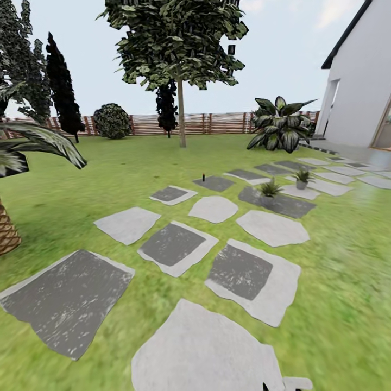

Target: Pick up the pesticide atomizer in the garden and spray insectifuge to fully cover both potted plants in the garden.

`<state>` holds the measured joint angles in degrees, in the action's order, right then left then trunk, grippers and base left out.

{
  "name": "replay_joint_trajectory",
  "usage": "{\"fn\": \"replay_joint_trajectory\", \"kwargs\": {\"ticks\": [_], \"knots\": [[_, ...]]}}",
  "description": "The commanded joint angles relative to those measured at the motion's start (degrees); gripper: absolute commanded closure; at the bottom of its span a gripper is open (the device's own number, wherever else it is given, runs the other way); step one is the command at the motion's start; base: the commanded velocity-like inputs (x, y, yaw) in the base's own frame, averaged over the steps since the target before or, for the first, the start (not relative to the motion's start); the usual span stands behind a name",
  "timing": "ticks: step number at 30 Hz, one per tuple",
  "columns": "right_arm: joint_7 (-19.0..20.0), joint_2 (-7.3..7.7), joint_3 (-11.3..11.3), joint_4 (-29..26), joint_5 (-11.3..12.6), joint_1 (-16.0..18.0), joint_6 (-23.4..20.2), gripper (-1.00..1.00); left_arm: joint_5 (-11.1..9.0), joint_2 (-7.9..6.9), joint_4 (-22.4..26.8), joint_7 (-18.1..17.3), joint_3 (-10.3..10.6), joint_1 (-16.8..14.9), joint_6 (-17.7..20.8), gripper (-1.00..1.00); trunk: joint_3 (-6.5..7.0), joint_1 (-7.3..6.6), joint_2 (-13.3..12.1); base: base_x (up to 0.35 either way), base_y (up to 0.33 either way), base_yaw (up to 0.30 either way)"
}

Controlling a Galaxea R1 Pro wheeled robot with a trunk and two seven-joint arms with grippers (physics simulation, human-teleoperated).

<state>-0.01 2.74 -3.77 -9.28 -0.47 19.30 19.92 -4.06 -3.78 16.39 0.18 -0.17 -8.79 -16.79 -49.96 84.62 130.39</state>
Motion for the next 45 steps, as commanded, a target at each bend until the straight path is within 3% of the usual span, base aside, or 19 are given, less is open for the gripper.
{"fn": "replay_joint_trajectory", "kwargs": {"ticks": [1, 45], "knots": [[0.10, -0.02, -0.36, 0.05, -0.05, 0.03, 0.21, -1.00, -0.42, 0.00, -0.04, 0.00, 0.09, -0.02, -0.17, -1.00, -0.06, 0.02, 0.02, 0.307, 0.000, 0.000], [0.10, -0.02, -0.36, 0.05, -0.05, 0.03, 0.21, -1.00, -0.42, 0.00, -0.04, 0.00, 0.09, -0.04, -0.17, -1.00, -0.06, 0.02, 0.02, 0.307, 0.000, 0.000]]}}
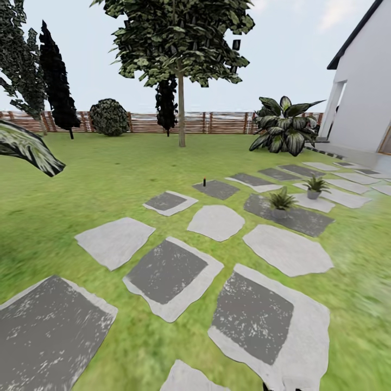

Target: Pick up the pesticide atomizer in the garden and spray insectifuge to fully cover both potted plants in the garden.

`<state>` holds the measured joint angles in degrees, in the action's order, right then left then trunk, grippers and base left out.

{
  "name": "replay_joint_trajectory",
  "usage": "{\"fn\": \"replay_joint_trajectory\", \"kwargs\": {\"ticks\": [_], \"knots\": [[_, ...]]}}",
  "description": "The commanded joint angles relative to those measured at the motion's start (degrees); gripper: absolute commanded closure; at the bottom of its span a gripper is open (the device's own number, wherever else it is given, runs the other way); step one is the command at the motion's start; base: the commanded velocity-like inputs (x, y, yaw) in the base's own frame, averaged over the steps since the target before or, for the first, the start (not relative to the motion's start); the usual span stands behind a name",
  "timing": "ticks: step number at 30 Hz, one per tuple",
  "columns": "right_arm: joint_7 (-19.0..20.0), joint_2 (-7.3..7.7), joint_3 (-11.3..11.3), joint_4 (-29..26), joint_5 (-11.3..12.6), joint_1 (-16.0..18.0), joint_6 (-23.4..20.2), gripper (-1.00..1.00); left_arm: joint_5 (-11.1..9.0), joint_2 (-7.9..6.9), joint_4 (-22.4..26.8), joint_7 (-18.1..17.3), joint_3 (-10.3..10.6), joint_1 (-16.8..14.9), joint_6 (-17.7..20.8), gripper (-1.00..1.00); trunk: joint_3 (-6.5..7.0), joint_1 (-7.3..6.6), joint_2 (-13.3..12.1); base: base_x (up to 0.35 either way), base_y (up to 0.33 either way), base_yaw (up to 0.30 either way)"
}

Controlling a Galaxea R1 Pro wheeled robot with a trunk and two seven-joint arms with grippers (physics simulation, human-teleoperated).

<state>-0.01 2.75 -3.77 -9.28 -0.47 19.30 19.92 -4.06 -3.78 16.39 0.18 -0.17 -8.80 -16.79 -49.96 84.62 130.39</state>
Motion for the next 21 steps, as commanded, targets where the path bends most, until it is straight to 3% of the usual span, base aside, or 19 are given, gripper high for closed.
{"fn": "replay_joint_trajectory", "kwargs": {"ticks": [1, 21], "knots": [[0.10, -0.02, -0.36, 0.05, -0.05, 0.04, 0.21, -1.00, -0.42, 0.00, -0.04, 0.00, 0.08, -0.02, -0.17, -1.00, -0.05, 0.02, 0.02, 0.307, 0.000, 0.000], [0.10, -0.01, -0.36, 0.05, -0.05, 0.04, 0.21, -1.00, -0.42, 0.00, -0.04, 0.00, 0.08, 0.00, -0.17, -1.00, -0.05, 0.02, 0.02, 0.307, 0.000, 0.000]]}}
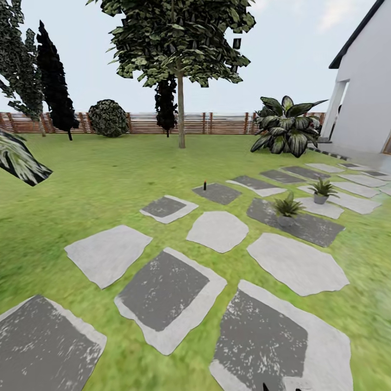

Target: Pick up the pesticide atomizer in the garden and spray insectifuge to fully cover both potted plants in the garden.

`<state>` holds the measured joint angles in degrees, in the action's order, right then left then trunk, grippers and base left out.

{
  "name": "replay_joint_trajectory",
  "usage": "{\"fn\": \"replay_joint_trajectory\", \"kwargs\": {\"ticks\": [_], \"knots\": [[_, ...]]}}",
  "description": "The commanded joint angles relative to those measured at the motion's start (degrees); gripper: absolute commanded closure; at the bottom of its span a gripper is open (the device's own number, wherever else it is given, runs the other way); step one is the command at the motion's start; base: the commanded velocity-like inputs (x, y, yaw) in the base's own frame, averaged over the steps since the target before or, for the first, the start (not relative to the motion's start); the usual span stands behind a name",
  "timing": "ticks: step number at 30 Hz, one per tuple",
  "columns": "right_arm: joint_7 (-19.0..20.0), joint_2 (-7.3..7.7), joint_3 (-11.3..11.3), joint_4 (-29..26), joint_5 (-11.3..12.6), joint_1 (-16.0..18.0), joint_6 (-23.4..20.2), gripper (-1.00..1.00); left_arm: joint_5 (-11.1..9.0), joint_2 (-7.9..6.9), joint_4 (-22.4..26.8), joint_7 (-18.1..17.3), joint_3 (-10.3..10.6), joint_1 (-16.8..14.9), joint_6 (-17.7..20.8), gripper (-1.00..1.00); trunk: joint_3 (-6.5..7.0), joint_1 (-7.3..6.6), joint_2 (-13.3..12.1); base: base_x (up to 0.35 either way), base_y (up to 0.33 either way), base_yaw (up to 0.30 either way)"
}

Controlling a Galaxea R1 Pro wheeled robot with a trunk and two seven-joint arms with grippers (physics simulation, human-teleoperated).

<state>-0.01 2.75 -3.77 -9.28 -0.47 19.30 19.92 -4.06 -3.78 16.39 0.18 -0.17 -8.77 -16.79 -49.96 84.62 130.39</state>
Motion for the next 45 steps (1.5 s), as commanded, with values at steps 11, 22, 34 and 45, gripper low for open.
{"fn": "replay_joint_trajectory", "kwargs": {"ticks": [11, 22, 34, 45], "knots": [[0.10, 0.06, -0.36, 0.05, -0.05, 0.04, 0.21, -1.00, -0.42, 0.00, -0.04, 0.00, 0.08, -0.06, -0.17, -1.00, -0.06, 0.02, 0.02, 0.307, 0.000, 0.000], [0.09, 0.06, -0.36, 0.05, -0.05, 0.04, 0.21, -1.00, -0.42, 0.00, -0.04, 0.00, 0.08, -0.02, -0.17, -1.00, -0.06, 0.02, 0.02, 0.307, 0.000, 0.000], [-0.02, 0.06, -0.36, 0.05, -0.03, 0.04, 0.21, -1.00, -0.42, 0.00, -0.04, 0.00, 0.08, -0.04, -0.17, -1.00, -0.06, 0.02, 0.02, 0.307, 0.000, 0.000], [0.00, 0.05, -0.36, 0.05, -0.05, 0.04, 0.21, -1.00, -0.42, 0.00, -0.04, 0.00, 0.08, -0.03, -0.17, -1.00, -0.06, 0.02, 0.02, 0.307, 0.000, 0.000]]}}
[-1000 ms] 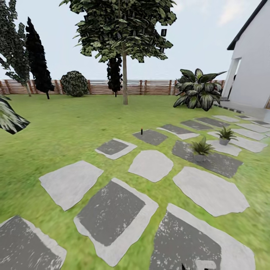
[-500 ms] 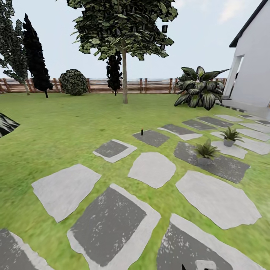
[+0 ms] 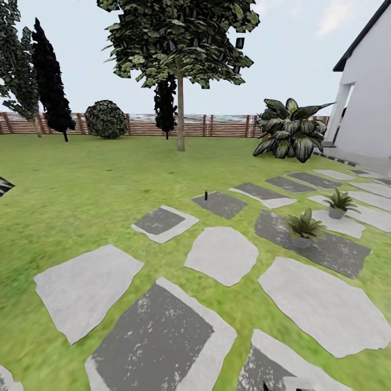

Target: Pick up the pesticide atomizer in the garden and spray insectifuge to fully cover both potted plants in the garden.

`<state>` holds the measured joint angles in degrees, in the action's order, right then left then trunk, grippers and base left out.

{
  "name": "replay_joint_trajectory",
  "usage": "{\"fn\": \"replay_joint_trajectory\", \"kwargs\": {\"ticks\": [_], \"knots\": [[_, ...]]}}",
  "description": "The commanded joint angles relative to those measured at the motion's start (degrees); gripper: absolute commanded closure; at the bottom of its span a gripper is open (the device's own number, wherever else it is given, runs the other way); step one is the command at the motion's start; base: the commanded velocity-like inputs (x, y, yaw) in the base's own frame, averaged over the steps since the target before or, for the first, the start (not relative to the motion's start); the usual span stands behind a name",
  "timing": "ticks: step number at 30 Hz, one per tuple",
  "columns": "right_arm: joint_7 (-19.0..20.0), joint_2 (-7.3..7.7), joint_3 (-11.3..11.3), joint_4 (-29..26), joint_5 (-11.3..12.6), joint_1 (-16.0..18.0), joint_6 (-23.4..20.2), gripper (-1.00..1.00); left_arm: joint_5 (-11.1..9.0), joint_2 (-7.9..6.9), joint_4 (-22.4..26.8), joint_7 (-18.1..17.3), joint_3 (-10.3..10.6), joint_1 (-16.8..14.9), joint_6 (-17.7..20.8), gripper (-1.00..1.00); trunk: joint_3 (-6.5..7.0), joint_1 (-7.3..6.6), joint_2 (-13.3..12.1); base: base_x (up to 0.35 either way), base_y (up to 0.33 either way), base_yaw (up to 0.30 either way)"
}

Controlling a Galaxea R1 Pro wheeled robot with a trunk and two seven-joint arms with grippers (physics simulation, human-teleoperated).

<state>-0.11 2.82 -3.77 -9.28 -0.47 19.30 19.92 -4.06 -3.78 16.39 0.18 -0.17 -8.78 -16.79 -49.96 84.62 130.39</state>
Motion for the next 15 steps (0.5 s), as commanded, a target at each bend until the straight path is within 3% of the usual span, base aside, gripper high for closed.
{"fn": "replay_joint_trajectory", "kwargs": {"ticks": [1, 15], "knots": [[0.07, -0.02, -0.36, 0.05, -0.06, 0.04, 0.21, -1.00, -0.42, 0.00, -0.04, 0.00, 0.08, -0.02, -0.17, -1.00, -0.06, 0.02, 0.02, 0.307, 0.000, 0.000], [0.05, -0.04, -0.36, 0.05, -0.06, 0.04, 0.21, -1.00, -0.42, 0.00, -0.04, 0.00, 0.08, -0.02, -0.17, -1.00, -0.06, 0.02, 0.02, 0.307, 0.000, 0.000]]}}
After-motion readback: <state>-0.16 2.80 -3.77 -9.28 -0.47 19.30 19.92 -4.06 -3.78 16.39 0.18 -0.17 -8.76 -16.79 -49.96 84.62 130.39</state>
